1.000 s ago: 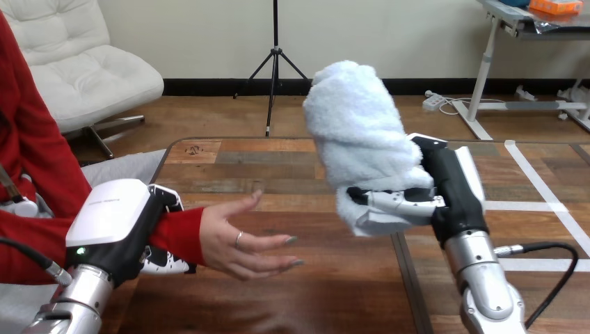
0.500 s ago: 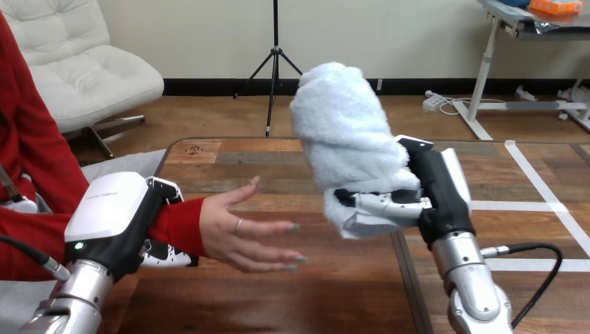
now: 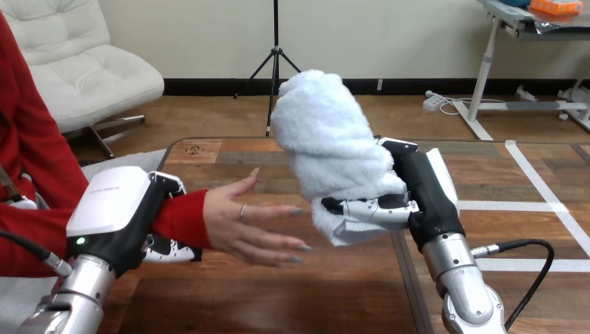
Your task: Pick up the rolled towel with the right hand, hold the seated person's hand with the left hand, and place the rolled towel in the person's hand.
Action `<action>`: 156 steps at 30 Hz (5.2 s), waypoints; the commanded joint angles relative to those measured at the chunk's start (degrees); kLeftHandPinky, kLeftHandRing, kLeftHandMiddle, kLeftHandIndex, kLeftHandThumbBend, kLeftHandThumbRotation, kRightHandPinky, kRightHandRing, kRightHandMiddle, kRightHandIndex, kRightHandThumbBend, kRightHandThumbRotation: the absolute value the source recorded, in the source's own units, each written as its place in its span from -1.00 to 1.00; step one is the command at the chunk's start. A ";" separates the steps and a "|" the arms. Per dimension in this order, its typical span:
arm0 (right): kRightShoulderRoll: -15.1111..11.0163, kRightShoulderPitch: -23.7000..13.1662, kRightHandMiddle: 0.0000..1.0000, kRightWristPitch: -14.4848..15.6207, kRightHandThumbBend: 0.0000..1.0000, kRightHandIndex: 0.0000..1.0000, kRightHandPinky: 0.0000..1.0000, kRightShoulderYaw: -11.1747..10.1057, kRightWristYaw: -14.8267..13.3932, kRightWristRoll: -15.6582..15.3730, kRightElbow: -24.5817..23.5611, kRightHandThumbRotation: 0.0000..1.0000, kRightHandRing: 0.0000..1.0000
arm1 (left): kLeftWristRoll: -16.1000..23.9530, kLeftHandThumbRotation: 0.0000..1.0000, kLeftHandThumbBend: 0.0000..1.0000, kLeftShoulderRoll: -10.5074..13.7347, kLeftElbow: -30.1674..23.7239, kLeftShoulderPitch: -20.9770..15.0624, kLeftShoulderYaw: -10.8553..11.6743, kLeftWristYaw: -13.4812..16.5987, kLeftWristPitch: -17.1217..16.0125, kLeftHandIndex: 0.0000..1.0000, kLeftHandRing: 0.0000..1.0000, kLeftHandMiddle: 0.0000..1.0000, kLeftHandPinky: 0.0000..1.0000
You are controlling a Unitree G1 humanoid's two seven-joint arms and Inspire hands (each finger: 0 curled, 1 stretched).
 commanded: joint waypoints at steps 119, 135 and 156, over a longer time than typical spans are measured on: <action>4.58 5.22 -0.10 5.35 0.64 -0.02 -0.34 6.76 5.53 1.04 -9.57 -0.80 -0.20 | -1.80 -1.00 0.66 -3.98 -9.89 -8.74 2.54 -2.52 -1.05 -0.24 -0.36 -0.25 -0.42; 3.70 6.10 0.18 8.85 0.76 0.21 -0.04 5.87 7.43 2.79 -13.31 0.14 0.11 | -3.59 -1.00 0.62 -4.07 -12.18 -7.28 2.86 -5.52 0.77 -0.18 -0.29 -0.18 -0.36; 1.70 6.87 0.81 20.64 1.00 0.92 0.58 3.70 15.39 9.96 -20.37 0.98 0.72 | 0.91 -0.05 0.81 -2.77 -17.67 -4.29 3.02 -8.80 4.15 0.24 0.19 0.27 -0.02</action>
